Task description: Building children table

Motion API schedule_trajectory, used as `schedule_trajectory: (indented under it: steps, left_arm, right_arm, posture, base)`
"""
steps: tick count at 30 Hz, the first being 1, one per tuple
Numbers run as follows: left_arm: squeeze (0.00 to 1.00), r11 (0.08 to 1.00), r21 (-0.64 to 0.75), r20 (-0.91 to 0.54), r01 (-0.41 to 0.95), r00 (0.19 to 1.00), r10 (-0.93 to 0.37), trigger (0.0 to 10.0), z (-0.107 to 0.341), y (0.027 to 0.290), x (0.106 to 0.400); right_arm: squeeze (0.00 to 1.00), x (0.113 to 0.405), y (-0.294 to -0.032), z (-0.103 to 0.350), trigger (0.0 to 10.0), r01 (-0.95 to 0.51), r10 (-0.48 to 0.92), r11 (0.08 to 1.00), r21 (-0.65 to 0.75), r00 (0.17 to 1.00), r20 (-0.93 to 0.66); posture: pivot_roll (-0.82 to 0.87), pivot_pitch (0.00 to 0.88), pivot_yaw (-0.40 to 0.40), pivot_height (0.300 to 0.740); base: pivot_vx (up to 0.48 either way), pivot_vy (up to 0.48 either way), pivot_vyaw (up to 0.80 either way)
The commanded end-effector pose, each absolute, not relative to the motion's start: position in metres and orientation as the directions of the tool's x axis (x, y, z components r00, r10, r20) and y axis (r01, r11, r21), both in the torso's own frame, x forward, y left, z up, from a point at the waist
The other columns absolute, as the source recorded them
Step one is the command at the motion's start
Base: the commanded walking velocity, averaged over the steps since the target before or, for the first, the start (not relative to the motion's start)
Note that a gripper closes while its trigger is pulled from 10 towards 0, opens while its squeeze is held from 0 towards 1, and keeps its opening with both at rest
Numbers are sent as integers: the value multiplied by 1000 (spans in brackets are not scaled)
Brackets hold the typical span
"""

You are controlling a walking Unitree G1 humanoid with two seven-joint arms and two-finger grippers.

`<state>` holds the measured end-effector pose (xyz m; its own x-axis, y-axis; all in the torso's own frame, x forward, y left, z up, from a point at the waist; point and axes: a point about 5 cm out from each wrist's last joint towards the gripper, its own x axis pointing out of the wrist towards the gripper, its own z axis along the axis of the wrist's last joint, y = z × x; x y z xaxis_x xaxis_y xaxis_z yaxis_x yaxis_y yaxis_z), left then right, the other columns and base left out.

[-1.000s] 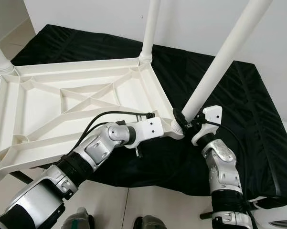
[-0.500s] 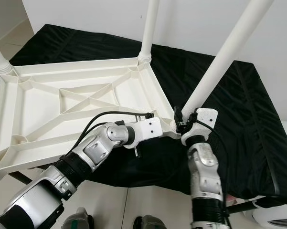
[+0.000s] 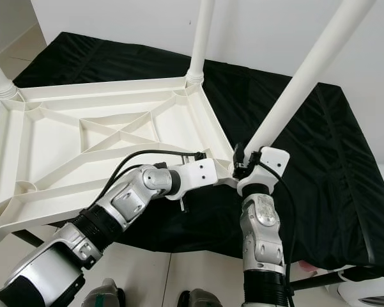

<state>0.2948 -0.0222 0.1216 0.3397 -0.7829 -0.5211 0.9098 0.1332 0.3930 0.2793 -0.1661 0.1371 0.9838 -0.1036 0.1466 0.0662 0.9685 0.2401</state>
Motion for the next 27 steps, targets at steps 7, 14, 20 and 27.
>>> schedule_trajectory:
  steps: [7, 14, 20, 27]
  left_arm:
    - [0, 51, 323, -623, 945, 253, -740, 10000, 95, -26, 281]
    - [0, 49, 322, -624, 946, 251, -740, 10000, 95, -26, 280]
    - [0, 51, 321, -624, 946, 252, -740, 10000, 96, -26, 281]
    - [0, 51, 320, -625, 946, 251, -739, 10000, 96, -25, 281]
  right_arm:
    - [1000, 280, -137, 150, 10000, -88, 28, 952, 292, 978, 205]
    - [1000, 280, -150, 142, 10000, -156, 115, 961, 230, 977, 180]
    - [0, 285, -172, 139, 10000, -201, 178, 969, 143, 971, 159]
    - [0, 291, -190, 141, 10000, -298, 288, 953, 52, 946, 146]
  posture:
    - [-4, 3, -89, 740]
    - [-4, 6, -87, 740]
    - [-4, 11, -85, 740]
    - [-3, 14, -83, 740]
  base:
    - [0, 0, 0]
    - [0, 0, 0]
    - [0, 0, 0]
    - [0, 0, 0]
